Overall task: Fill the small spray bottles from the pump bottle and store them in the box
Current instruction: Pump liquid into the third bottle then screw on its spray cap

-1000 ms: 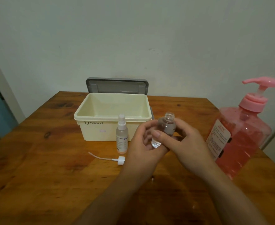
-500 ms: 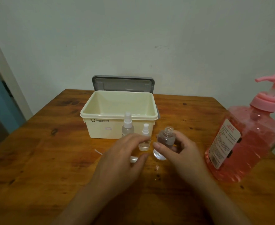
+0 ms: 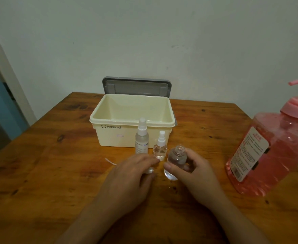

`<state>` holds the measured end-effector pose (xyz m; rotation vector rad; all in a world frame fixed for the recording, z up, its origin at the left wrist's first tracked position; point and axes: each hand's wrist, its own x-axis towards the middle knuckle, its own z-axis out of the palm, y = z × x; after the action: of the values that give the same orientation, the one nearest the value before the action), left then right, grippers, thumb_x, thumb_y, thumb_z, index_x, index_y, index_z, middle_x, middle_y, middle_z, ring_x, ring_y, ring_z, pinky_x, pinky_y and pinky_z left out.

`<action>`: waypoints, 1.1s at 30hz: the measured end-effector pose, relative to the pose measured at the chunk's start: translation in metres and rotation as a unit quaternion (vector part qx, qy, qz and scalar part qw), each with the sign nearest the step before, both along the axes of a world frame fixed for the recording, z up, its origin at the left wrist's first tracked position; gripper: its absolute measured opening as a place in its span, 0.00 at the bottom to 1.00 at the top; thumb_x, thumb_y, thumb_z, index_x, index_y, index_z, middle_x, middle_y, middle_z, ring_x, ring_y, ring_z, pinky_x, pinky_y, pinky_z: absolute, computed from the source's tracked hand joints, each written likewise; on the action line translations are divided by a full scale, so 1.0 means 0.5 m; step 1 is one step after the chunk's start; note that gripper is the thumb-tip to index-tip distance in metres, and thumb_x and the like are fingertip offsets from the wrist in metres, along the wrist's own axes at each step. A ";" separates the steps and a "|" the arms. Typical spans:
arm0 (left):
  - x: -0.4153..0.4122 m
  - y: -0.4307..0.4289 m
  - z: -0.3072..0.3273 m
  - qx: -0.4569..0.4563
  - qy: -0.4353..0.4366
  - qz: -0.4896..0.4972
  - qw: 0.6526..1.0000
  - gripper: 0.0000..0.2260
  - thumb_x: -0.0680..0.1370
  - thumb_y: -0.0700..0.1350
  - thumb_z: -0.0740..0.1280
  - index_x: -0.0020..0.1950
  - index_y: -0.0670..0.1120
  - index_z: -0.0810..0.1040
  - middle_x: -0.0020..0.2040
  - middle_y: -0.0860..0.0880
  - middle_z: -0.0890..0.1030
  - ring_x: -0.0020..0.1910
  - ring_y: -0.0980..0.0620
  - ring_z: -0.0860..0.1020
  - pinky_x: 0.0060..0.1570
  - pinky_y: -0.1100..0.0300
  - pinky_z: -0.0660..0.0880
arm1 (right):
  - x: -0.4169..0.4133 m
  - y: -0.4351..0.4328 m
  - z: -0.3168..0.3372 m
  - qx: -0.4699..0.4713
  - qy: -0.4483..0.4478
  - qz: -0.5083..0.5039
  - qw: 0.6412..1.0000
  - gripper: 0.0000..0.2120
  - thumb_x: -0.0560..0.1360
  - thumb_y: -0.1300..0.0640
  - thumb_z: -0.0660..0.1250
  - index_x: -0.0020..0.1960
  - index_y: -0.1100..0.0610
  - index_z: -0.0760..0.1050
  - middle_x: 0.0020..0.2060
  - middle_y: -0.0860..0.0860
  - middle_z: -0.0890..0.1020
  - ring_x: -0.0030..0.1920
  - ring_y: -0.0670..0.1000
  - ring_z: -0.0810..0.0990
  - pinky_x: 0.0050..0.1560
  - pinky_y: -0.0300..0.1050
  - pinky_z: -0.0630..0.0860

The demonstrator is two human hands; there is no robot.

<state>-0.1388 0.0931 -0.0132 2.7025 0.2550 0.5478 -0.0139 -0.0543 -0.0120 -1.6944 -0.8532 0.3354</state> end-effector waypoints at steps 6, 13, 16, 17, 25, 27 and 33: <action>0.003 0.006 -0.006 0.015 0.020 -0.016 1.000 0.16 0.81 0.51 0.60 0.69 0.61 0.70 0.66 0.65 0.72 0.64 0.67 0.65 0.62 0.71 0.61 | 0.003 0.001 -0.010 -0.016 0.004 0.002 1.000 0.18 0.68 0.55 0.76 0.57 0.47 0.78 0.47 0.36 0.84 0.47 0.37 0.82 0.43 0.30 0.76; 0.005 0.009 -0.010 0.010 0.015 -0.027 0.999 0.15 0.81 0.48 0.62 0.66 0.61 0.72 0.63 0.64 0.74 0.62 0.66 0.67 0.57 0.74 0.60 | 0.002 0.000 -0.016 -0.042 -0.018 -0.008 0.999 0.21 0.67 0.53 0.77 0.58 0.43 0.77 0.47 0.38 0.84 0.49 0.35 0.81 0.44 0.29 0.76; 0.005 0.011 -0.013 0.006 0.005 -0.028 1.000 0.14 0.80 0.47 0.64 0.64 0.60 0.75 0.61 0.63 0.76 0.61 0.65 0.69 0.54 0.75 0.61 | 0.003 0.000 -0.018 -0.048 -0.023 -0.007 0.999 0.21 0.68 0.53 0.77 0.59 0.45 0.77 0.48 0.38 0.84 0.49 0.35 0.81 0.44 0.29 0.75; 0.004 0.012 -0.014 0.003 -0.002 -0.026 1.000 0.14 0.79 0.47 0.65 0.63 0.59 0.76 0.60 0.62 0.77 0.61 0.65 0.71 0.54 0.75 0.61 | 0.003 -0.001 -0.019 -0.050 -0.024 -0.007 0.998 0.21 0.68 0.53 0.77 0.59 0.45 0.77 0.47 0.38 0.84 0.48 0.35 0.81 0.44 0.29 0.75; -0.002 0.007 0.011 -0.018 -0.119 -0.028 0.992 0.15 0.77 0.54 0.61 0.63 0.58 0.75 0.58 0.61 0.78 0.57 0.65 0.74 0.56 0.67 0.73 | 0.003 -0.001 -0.022 -0.059 -0.031 0.004 0.998 0.20 0.68 0.49 0.76 0.58 0.42 0.76 0.49 0.35 0.83 0.49 0.35 0.81 0.46 0.29 0.76; -0.003 0.000 0.032 -0.058 -0.162 -0.029 0.985 0.15 0.76 0.54 0.62 0.63 0.60 0.74 0.57 0.65 0.77 0.57 0.67 0.74 0.54 0.70 0.73 | 0.003 -0.002 -0.021 -0.055 -0.027 0.005 0.998 0.21 0.67 0.48 0.76 0.59 0.43 0.77 0.49 0.35 0.83 0.49 0.36 0.81 0.46 0.30 0.76; 0.004 -0.022 0.101 -0.234 -0.277 -0.049 0.931 0.14 0.77 0.45 0.68 0.61 0.57 0.77 0.57 0.59 0.80 0.57 0.58 0.78 0.52 0.64 0.78 | 0.001 0.000 -0.019 -0.069 -0.024 0.004 0.997 0.26 0.62 0.38 0.71 0.59 0.40 0.75 0.49 0.35 0.83 0.50 0.34 0.80 0.45 0.29 0.76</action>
<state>-0.1365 0.0823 0.0376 1.9955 0.0785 1.0372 -0.0132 -0.0544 -0.0216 -1.8337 -0.8895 0.3673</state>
